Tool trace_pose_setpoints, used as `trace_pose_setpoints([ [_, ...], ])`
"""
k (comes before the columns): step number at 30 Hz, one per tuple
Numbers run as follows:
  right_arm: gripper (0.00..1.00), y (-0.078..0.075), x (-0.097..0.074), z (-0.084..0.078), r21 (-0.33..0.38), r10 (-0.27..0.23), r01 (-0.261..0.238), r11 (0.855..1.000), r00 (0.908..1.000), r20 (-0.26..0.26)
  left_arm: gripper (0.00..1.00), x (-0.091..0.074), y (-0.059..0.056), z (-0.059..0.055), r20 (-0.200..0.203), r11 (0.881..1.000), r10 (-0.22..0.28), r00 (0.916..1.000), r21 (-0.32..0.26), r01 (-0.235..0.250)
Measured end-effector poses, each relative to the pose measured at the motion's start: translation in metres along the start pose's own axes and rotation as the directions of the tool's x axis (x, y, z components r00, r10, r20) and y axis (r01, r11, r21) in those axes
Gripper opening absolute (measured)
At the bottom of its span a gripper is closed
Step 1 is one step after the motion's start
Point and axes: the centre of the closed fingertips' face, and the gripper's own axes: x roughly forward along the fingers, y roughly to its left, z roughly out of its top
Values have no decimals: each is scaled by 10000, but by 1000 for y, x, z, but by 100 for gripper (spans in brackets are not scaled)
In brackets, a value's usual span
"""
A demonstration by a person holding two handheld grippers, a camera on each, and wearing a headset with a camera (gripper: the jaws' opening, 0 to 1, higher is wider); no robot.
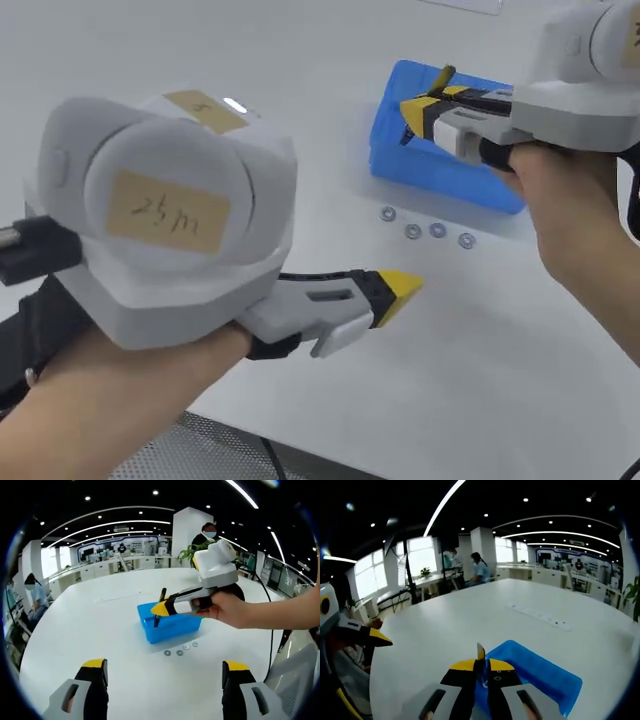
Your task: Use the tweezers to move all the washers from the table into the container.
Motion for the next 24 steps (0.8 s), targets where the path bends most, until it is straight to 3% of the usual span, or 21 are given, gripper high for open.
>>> trace_pose_setpoints([
  [6, 4, 14, -28, 23, -164, 252, -242, 9996, 9979, 603, 97, -4, 2, 3, 148, 9997, 232, 9996, -104, -231],
  [9, 4, 29, -37, 25, -232, 422, -407, 9989, 9968, 682, 97, -4, 2, 3, 171, 9995, 270, 9995, -152, -268],
  [13, 4, 40, -38, 9, -634, 499, -483, 9968, 9985, 227, 97, -3, 3, 4, 251, 9992, 379, 9990, -109, -376],
  [19, 4, 44, -30, -14, -560, 577, -589, 9967, 9981, -215, 97, -3, 3, 4, 224, 9992, 379, 9990, -117, -377],
  [24, 4, 46, -26, -23, -438, 650, -669, 9968, 9970, -428, 97, -3, 7, 2, 179, 9987, 460, 9988, -217, -456],
])
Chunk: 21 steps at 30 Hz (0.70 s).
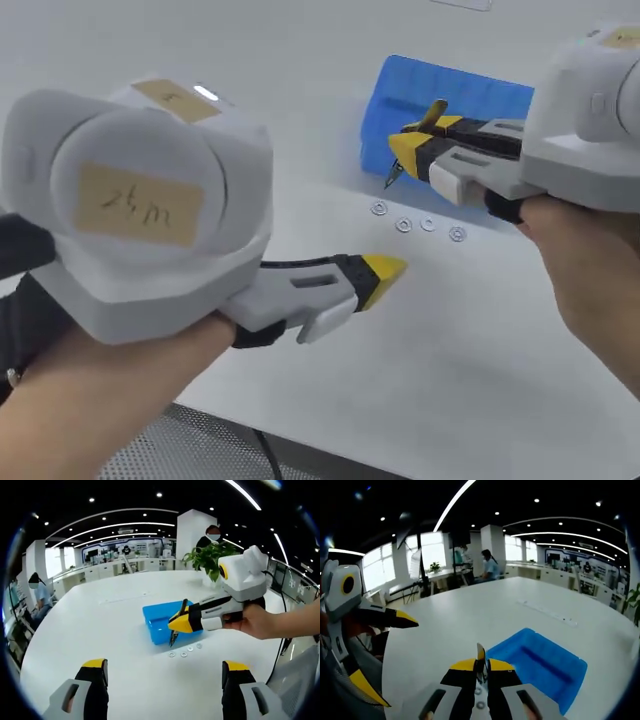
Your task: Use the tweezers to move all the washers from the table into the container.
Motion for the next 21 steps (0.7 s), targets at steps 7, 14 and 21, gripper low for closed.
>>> trace_pose_setpoints([
  [7, 4, 2, 5, -10, 122, 70, -66, 9999, 9995, -302, 96, 0, 1, -1, -38, 10000, 2, 10000, 4, -2],
  [14, 4, 1, 7, -14, 134, 62, -56, 9999, 9991, -415, 96, 0, 1, -1, -49, 10000, -17, 10000, 12, 17],
  [21, 3, 2, 5, -15, -76, 76, -80, 9999, 9990, -442, 96, 0, 2, -2, -67, 10000, -4, 10000, 24, 5],
])
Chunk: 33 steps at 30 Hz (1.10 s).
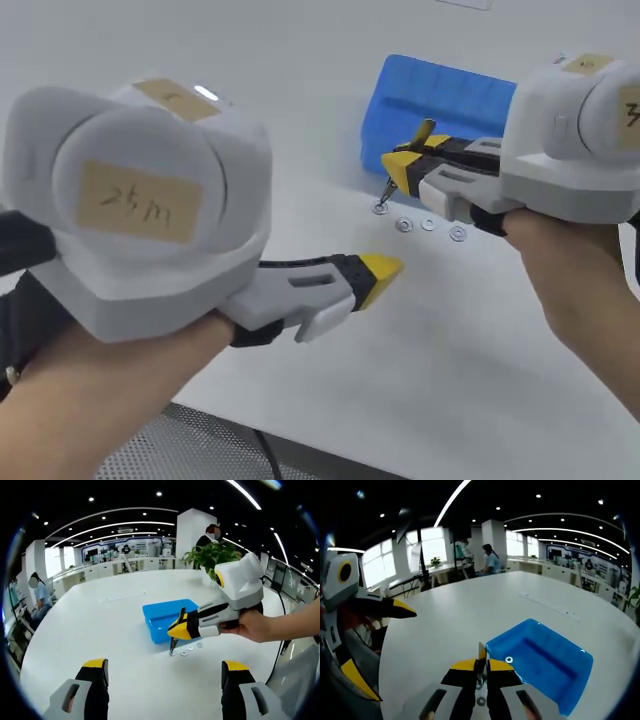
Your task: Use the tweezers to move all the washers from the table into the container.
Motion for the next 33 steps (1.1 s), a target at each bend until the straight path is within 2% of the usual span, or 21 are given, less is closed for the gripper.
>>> trace_pose_setpoints([
  [9, 2, 7, -6, 3, -821, -44, 18, 9966, 9995, -316, 96, 0, -3, 6, 122, 9999, -78, 9999, 83, 77],
  [16, 2, 8, -19, 17, -732, -7, 1, 9973, 10000, -84, 96, -3, 0, 13, 257, 9998, 4, 9997, 209, -9],
  [20, 2, 5, -26, 32, -439, -69, 83, 9990, 9995, 321, 96, -4, 0, 13, 270, 9998, 30, 9996, 216, -36],
  [23, 2, -1, -30, 42, -273, -239, 256, 9993, 9979, 607, 96, -4, -1, 12, 221, 9996, 1, 9998, 268, -7],
  [26, 2, -13, -32, 51, -634, -702, 752, 9951, 9945, 780, 96, -5, -2, 10, 168, 9996, 1, 9999, 297, -6],
  [33, 2, -39, -23, 56, -517, -1310, 1363, 9893, 9868, 956, 95, -5, 0, 6, 84, 9997, 45, 10000, 241, -47],
])
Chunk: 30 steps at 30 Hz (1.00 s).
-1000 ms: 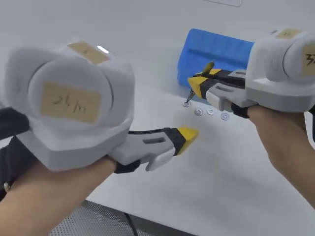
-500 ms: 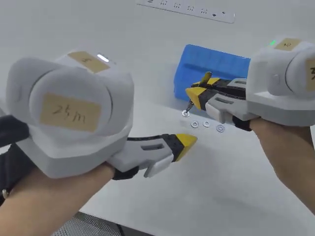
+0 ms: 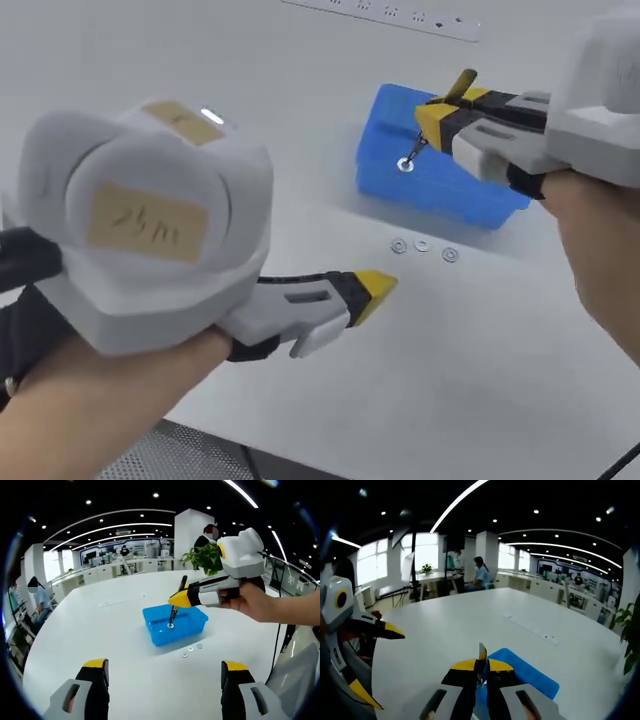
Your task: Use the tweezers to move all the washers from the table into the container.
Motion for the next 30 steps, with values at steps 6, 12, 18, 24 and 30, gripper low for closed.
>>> trace_pose_setpoints([
  [6, 2, -12, 15, -14, 95, -262, 264, 9996, 9994, -241, 95, 0, 1, -2, -38, 10000, 30, 10000, -71, -30],
  [12, 3, -18, 28, -27, 196, -359, 367, 9991, 9986, -385, 94, 1, 3, -2, -38, 9997, 38, 10000, -241, -39],
  [18, 3, -19, 40, -37, 318, -298, 317, 9990, 9978, -593, 94, 2, 5, -2, -72, 9998, 51, 10000, -216, -53],
  [24, 3, -20, 41, -43, 330, -247, 271, 9991, 9971, -717, 94, 3, 5, -5, -129, 9997, 58, 9999, -238, -61],
  [30, 4, -18, 28, -30, 895, -252, 280, 9956, 9992, -325, 94, 5, 2, -5, -152, 9997, 21, 9999, -227, -25],
])
